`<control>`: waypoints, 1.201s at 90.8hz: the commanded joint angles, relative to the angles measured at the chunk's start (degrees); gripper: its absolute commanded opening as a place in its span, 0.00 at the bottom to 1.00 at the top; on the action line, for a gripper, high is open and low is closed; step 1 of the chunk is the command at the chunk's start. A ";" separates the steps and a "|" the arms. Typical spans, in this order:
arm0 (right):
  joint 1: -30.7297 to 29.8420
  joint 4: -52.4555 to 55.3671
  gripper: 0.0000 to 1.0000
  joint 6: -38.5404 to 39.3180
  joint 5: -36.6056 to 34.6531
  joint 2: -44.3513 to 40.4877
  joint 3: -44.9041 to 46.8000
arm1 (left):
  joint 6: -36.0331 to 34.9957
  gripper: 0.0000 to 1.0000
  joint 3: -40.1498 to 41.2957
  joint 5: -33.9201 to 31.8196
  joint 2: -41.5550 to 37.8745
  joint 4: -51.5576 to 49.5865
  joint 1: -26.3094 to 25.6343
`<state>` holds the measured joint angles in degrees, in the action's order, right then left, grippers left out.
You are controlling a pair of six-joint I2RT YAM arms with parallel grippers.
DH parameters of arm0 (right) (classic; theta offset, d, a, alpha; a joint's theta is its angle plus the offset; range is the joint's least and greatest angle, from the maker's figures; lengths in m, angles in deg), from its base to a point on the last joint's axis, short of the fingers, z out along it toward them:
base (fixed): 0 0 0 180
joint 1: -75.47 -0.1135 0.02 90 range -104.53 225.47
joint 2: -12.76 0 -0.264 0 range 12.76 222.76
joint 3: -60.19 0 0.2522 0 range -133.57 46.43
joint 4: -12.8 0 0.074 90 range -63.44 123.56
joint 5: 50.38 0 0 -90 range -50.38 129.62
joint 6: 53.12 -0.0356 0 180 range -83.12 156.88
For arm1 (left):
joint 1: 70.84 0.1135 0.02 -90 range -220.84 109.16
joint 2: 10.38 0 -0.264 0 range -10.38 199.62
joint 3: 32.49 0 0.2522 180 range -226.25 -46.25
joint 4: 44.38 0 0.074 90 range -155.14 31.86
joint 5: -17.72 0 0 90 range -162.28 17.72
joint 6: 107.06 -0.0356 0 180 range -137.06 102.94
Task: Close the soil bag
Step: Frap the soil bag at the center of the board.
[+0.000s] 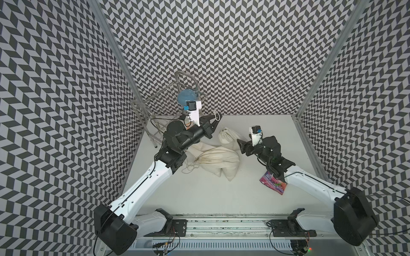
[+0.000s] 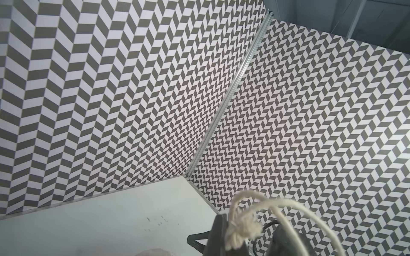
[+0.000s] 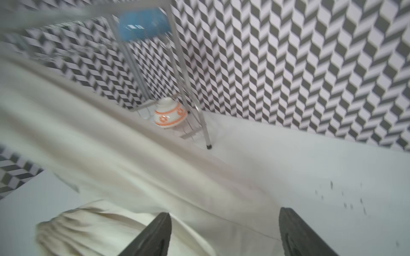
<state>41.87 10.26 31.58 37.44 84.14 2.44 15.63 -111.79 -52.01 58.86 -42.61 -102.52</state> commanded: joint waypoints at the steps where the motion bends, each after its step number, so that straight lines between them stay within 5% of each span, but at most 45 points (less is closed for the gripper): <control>1: -4.66 -4.08 0.84 0.16 -5.42 -4.15 -1.90 | -0.21 0.00 -3.49 -2.04 0.19 5.97 -1.60; 22: -10.23 -10.43 0.87 -0.14 -9.14 -6.19 -5.03 | -0.05 0.00 -4.20 -3.08 1.14 5.86 -3.74; 66: -14.12 -8.65 0.81 4.08 -13.99 3.44 -15.03 | -0.55 0.00 -6.31 -5.43 3.10 4.62 -5.91; 76: -14.12 -10.51 0.70 5.20 -17.66 4.56 -13.98 | -0.51 0.00 -6.51 -5.46 3.18 4.60 -6.09; 94: -13.72 -10.84 0.31 5.94 -32.31 8.47 -14.88 | -0.65 0.00 -6.48 -5.71 2.42 4.36 -6.29; 109: -8.14 -4.33 0.22 3.94 -37.16 14.91 -14.55 | -2.71 0.00 -7.80 -8.51 -1.06 3.28 -6.16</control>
<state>29.01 0.29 36.89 9.82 94.91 -12.20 15.04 -114.87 -58.85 62.48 -44.36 -108.38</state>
